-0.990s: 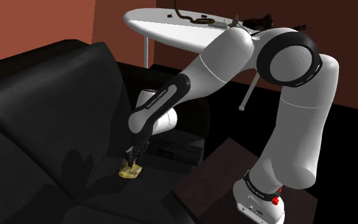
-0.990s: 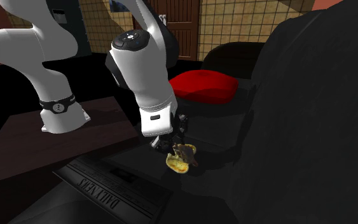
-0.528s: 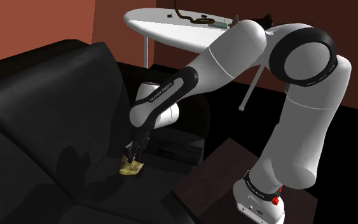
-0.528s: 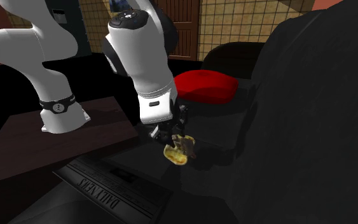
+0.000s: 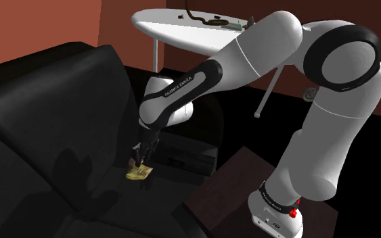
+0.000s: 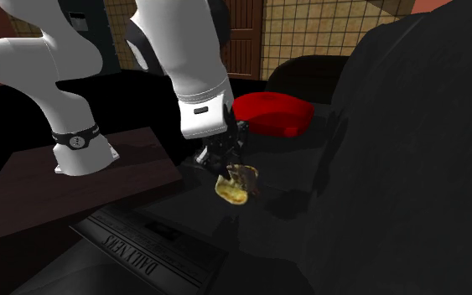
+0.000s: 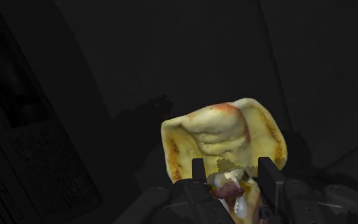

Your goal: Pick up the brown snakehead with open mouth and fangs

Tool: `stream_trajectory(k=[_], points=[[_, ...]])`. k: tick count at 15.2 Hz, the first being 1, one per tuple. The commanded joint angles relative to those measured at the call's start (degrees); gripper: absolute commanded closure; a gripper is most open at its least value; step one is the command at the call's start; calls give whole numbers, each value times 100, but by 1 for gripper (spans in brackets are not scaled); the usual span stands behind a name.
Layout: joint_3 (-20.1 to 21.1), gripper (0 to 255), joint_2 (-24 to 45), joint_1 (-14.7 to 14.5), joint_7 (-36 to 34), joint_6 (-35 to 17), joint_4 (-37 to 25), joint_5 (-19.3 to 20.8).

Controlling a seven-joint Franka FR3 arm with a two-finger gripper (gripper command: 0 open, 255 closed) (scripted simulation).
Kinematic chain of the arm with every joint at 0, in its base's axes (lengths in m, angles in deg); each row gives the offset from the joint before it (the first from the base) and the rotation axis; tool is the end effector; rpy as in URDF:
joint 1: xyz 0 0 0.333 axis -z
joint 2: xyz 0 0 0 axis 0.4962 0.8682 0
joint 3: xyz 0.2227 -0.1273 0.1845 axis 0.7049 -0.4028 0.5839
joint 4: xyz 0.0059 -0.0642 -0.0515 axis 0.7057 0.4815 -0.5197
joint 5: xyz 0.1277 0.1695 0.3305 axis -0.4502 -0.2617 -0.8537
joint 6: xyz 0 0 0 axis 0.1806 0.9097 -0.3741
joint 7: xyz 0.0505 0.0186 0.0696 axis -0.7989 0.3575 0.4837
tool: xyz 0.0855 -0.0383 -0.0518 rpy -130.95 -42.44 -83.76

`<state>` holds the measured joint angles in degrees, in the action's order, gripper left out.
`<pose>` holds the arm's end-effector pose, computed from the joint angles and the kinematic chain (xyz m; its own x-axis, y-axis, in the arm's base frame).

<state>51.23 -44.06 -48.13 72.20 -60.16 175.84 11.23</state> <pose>0.4606 0.2627 0.2762 0.9700 0.2420 -0.0225 0.2199 -0.9131 -0.3435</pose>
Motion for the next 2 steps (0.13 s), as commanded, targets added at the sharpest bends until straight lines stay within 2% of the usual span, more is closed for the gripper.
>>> stream_trajectory(k=[1, 2], points=[[-6, 255, -73, 2, -38, 71, -1, 24], [-6, 255, -73, 2, -38, 71, -2, 24]])
